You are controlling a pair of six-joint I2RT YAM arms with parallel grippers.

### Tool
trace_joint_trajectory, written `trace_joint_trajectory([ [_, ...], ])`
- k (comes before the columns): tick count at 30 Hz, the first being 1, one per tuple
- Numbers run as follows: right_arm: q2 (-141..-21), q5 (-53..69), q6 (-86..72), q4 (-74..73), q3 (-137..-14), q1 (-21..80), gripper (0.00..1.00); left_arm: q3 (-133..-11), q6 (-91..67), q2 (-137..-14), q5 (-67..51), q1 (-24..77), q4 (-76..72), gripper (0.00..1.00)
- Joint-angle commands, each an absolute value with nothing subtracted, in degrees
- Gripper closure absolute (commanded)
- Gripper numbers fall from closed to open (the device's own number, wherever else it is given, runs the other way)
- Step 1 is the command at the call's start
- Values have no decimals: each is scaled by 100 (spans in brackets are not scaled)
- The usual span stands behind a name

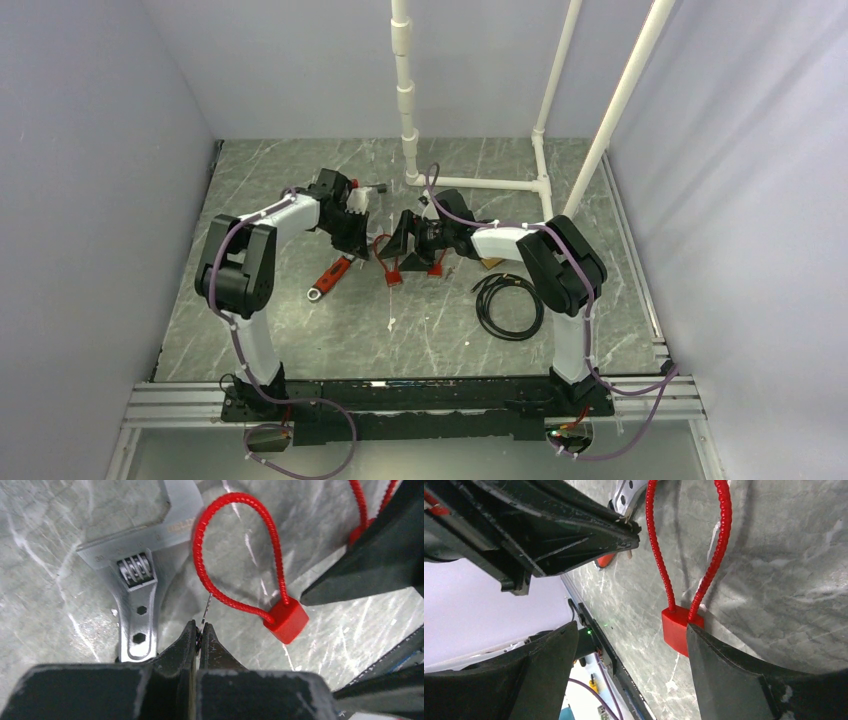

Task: Lock with the key
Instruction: Adjust the distractor at the center of the board.

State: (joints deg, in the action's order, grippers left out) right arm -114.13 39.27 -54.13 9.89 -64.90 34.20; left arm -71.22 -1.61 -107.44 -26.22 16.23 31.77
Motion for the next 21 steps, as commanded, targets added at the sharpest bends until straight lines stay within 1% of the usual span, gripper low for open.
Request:
trace_joint_trajectory([
  [1, -11240, 3833, -5383, 1011, -6526, 3401, 19, -7443, 254, -10923, -2207, 1662, 3187, 100],
  [8, -11478, 3841, -5533, 1021, -6587, 3436, 18, -7519, 360, -11050, -1507, 1625, 3133, 100],
  [11, -11493, 3826, -5547, 979, -6617, 3452, 18, -7562, 340, -11120, -1381, 1532, 3116, 100],
  [18, -11299, 3719, -5467, 897, -6532, 3429, 17, -7701, 347, -11158, -1272, 1340, 3035, 100],
  [21, -11280, 3720, -5390, 840, -6574, 3432, 16, -7718, 346, -11077, -1532, 1286, 3011, 100],
])
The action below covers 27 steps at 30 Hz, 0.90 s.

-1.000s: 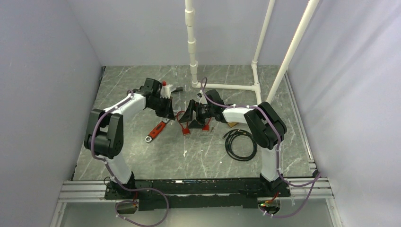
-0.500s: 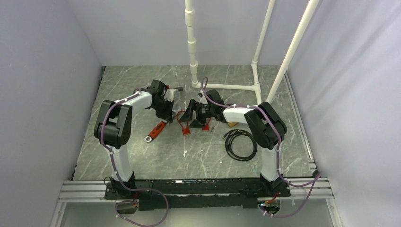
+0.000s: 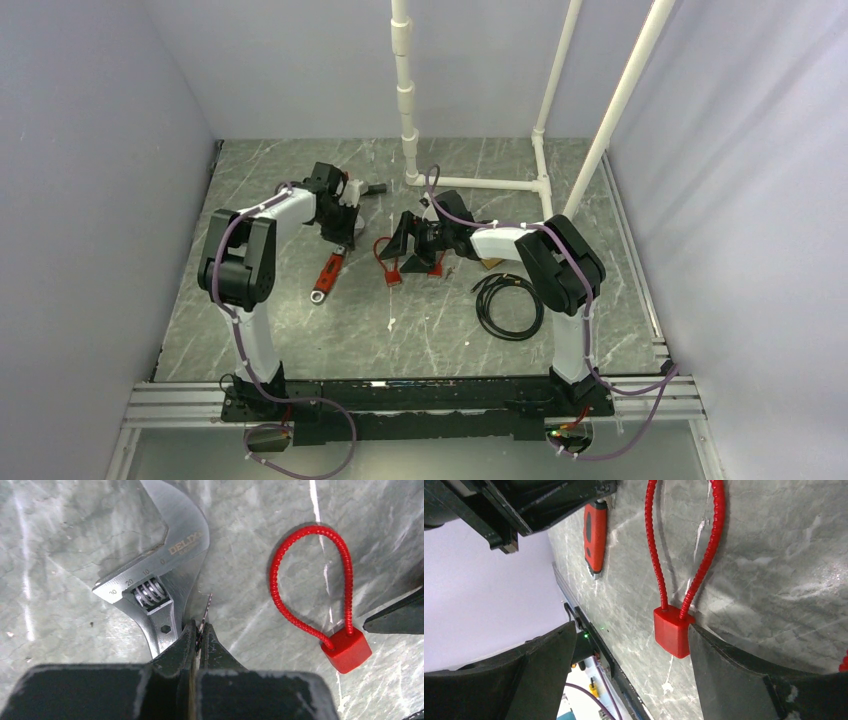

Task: Lock with the key
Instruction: Adjust the distractor at the center of the board, then place the key at the center of the board.

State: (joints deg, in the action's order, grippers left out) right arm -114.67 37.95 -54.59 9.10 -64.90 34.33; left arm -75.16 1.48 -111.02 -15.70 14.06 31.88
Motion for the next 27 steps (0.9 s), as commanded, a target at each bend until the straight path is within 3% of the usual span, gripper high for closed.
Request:
trace_joint_trajectory([
  [1, -11303, 3718, -5381, 839, -6601, 3436, 16, -7686, 329, -10991, -1677, 1284, 2964, 100],
  [16, -11274, 4171, -5351, 1049, -6777, 3467, 15, -7035, -356, -9543, -3692, 1125, 2178, 100],
  [27, -9420, 4655, -3502, 82, -6414, 3087, 15, -6464, -822, -9338, -4291, 1915, 1737, 100],
])
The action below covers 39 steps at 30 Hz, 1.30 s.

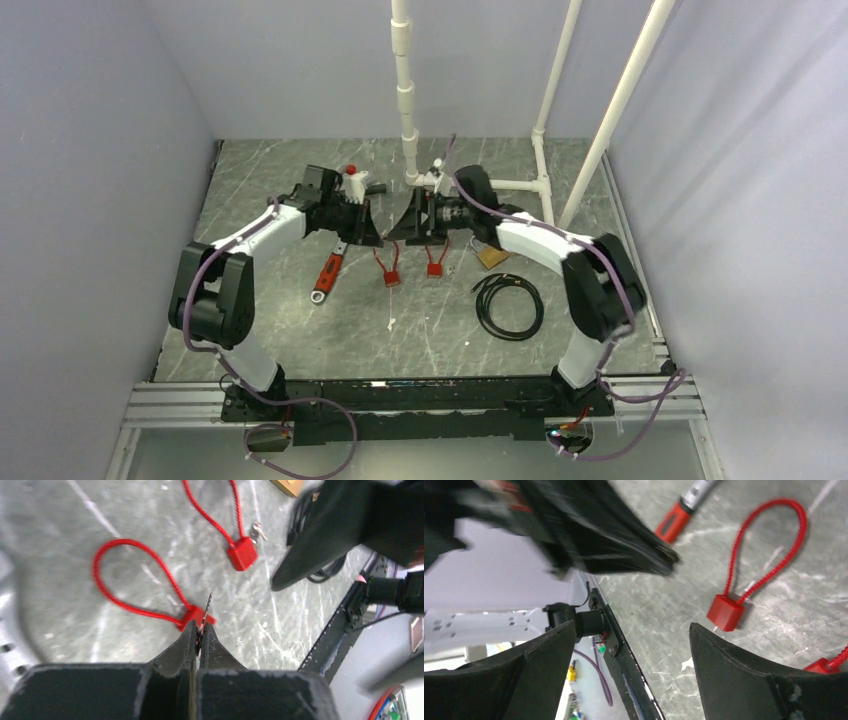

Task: Lock with the key
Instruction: Place the key at the center of the board.

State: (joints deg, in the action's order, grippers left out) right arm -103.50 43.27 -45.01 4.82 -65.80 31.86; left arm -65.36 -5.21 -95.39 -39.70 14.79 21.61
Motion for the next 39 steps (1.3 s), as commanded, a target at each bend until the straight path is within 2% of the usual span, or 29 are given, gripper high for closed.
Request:
trace_joint_trajectory([
  [1, -9237, 4628, -3255, -160, -6337, 3065, 15, -6473, -864, -9406, -4271, 2027, 1692, 100],
  [5, -8454, 4338, -2320, -970, -6008, 2895, 14, -6660, -1015, -9880, -4141, 2423, 1586, 100],
  [10, -7824, 4234, -2003, -1309, -5509, 2404, 13, -6826, -1359, -10393, -3542, 2861, 1394, 100],
  [18, -7631, 4083, -1979, -1419, -5456, 2019, 12, -7123, -1702, -10907, -2553, 3195, 1382, 99],
  [21, -7711, 4126, -1966, -1463, -5524, 1974, 12, -7227, -1693, -11006, -2272, 3233, 1516, 93],
  [23, -7755, 4153, -1925, -1495, -5572, 1953, 12, -7232, -1670, -10989, -2223, 3251, 1544, 85],
  [25, -7765, 4157, -1865, -1520, -5625, 1936, 12, -7246, -1634, -10951, -2250, 3256, 1604, 81],
  [27, -7773, 4166, -1773, -1565, -5686, 1925, 11, -7251, -1599, -10892, -2326, 3261, 1668, 71],
  [31, -7719, 4130, -1575, -1677, -5816, 1907, 11, -7206, -1524, -10587, -2561, 3260, 1742, 65],
  [33, -7628, 4082, -1440, -1744, -5843, 1907, 11, -7187, -1455, -10354, -2694, 3261, 1799, 58],
  [34, -7555, 4075, -1322, -1775, -5845, 1903, 11, -7181, -1424, -10213, -2755, 3256, 1841, 53],
  [37, -7277, 3996, -1008, -1866, -5790, 1907, 11, -7177, -1313, -9698, -2886, 3225, 2058, 30],
  [39, -7050, 3870, -746, -1998, -5761, 1895, 10, -7123, -1246, -9337, -3088, 3094, 2208, 9],
])
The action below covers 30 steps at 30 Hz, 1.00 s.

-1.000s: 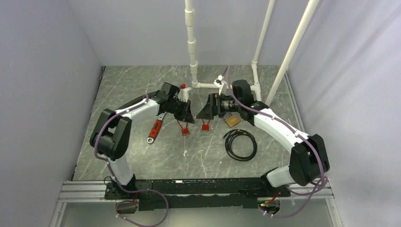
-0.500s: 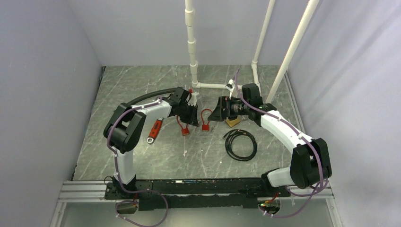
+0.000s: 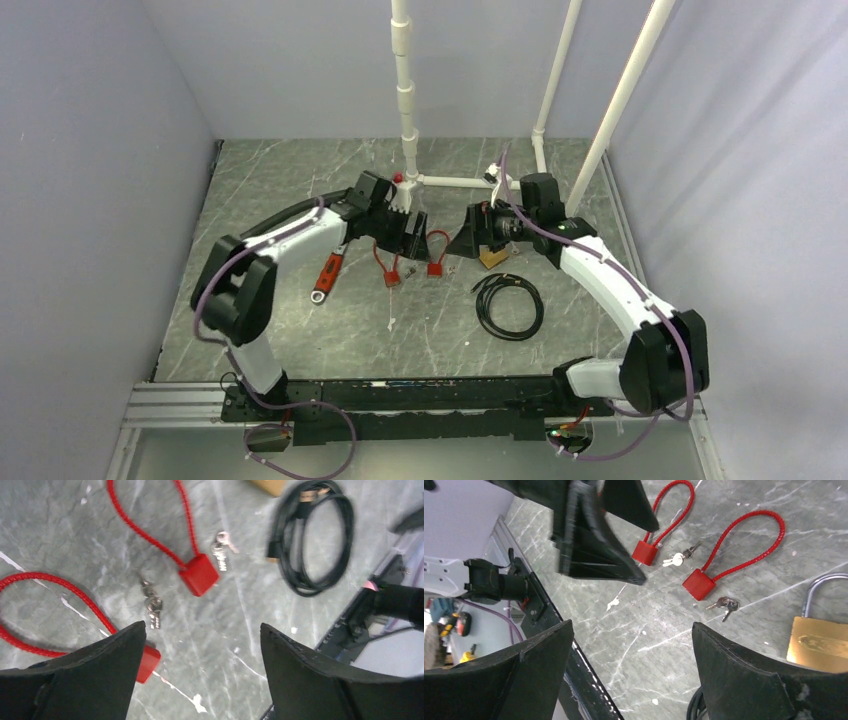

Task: Lock with the key
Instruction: Place the key at the center of the board, then reset both arms

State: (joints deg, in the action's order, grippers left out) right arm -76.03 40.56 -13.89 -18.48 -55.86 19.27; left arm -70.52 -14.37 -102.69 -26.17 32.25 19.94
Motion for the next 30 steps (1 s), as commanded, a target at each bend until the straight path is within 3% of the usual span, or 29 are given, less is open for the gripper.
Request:
trace_joint_trajectory([
  [1, -6930, 3799, -605, -2063, -5743, 1896, 10, -7084, -1195, -9138, -3193, 3003, 2292, 2],
  [10, -5465, 2773, 313, -2251, -5240, 1857, 7, -7186, -165, -7622, -3802, 1525, 3873, 1],
  [16, -4673, 2000, 719, -2442, -4838, 1816, 4, -7472, 792, -7298, -2902, 859, 5305, 1],
  [23, -4124, 1224, 1225, -2311, -4154, 1467, 2, -6577, 796, -6775, -515, 835, 4651, 1],
  [30, -3857, 1256, 1380, -2312, -3914, 1066, 0, -6047, 1030, -6531, -280, 840, 4426, 1],
])
